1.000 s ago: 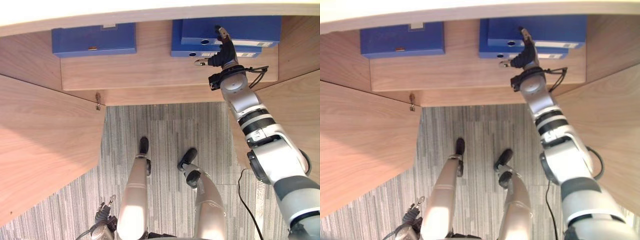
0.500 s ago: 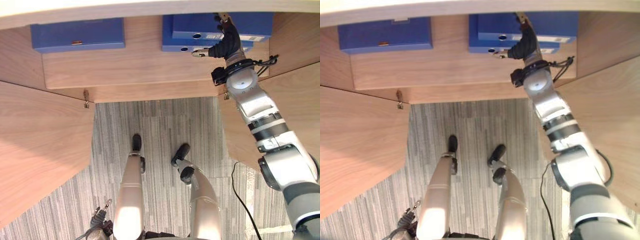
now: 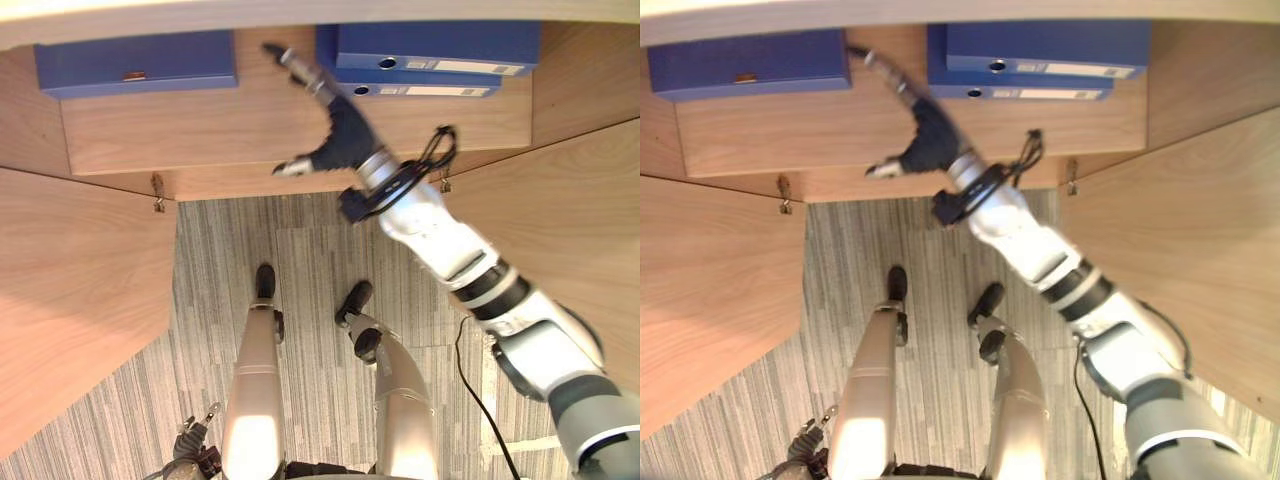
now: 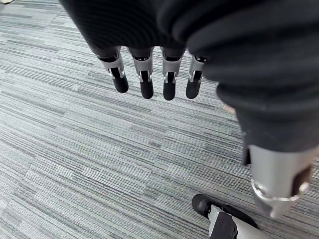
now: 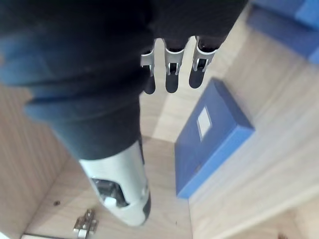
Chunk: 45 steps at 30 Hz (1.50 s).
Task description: Walk over to the cabinet, pick up the folder, carry it to the office cabinet, place the folder inside the office cabinet, then close the office cabinet door
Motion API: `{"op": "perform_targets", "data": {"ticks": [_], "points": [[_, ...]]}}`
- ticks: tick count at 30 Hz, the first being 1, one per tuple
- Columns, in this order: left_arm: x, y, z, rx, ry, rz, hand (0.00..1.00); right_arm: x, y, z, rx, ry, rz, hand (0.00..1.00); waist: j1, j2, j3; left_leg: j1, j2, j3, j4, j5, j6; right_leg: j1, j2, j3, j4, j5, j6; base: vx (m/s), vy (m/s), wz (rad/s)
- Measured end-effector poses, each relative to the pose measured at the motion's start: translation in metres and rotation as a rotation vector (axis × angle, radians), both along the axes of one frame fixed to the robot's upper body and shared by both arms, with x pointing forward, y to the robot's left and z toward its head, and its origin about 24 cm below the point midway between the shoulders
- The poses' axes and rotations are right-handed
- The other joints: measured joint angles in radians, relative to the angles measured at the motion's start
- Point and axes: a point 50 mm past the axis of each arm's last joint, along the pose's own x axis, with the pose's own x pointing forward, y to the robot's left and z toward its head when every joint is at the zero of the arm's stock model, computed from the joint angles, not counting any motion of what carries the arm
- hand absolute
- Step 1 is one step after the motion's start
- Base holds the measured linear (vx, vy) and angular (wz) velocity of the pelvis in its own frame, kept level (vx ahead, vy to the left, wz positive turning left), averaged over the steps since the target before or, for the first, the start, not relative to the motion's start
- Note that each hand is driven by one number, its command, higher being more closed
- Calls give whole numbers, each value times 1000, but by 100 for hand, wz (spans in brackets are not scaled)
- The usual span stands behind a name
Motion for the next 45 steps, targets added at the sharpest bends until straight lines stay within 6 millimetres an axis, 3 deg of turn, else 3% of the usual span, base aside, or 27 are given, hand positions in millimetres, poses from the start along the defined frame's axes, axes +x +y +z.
{"op": "perform_targets", "data": {"ticks": [2, 5, 11, 18, 27, 33, 41, 45], "points": [[0, 3, 1, 8, 0, 0, 0, 12, 16, -16, 47, 129, 4, 0, 23, 1, 1, -11, -1, -11, 3, 0, 0, 1, 1, -12, -3, 0, 0, 26, 17, 8], [-1, 5, 1, 16, 6, 5, 0, 38, 24, -35, 143, 330, -62, 0, 57, 4, 2, -24, -3, -26, 10, 0, -1, 2, 1, -28, -5, 0, 0, 28, 23, 12], [-3, 6, 0, 22, 12, 47, 0, 68, 13, -36, 476, 583, -169, 0, 105, 28, 16, -38, -12, -57, 38, -8, 2, 17, -11, -51, 8, -7, 7, 12, 43, 12], [11, -17, 1, -58, -60, 164, 0, 70, -1, -9, 732, 574, -182, 0, 108, 52, 19, -87, -39, -64, 73, -15, 5, -38, -61, -61, 93, -45, 11, -16, 40, 12], [18, -31, 2, -88, -85, 184, 0, 71, -10, -1, 794, 548, -201, 0, 105, 65, 12, -94, -41, -62, 72, -9, 2, -59, -73, -61, 127, -66, 0, 5, 1, 1], [21, -32, 4, -97, -105, 205, 0, 76, -30, 8, 782, 498, -251, 0, 104, 82, 3, -90, -48, -63, 54, 0, 1, -60, -80, -66, 128, -67, -1, -2, 14, 4], [39, -39, 17, -97, -210, 141, 0, 96, -90, 16, 711, 469, -469, 0, 91, 101, -8, -72, -70, -67, -7, 42, -2, -58, -96, -75, 113, -64, -2, 8, 18, 10], [40, -44, 20, -101, -233, 102, 0, 100, -124, 16, 512, 397, -628, 0, 90, 118, -18, -65, -74, -71, -31, 53, -2, -53, -96, -81, 99, -60, -2, 23, 20, 5]]}}
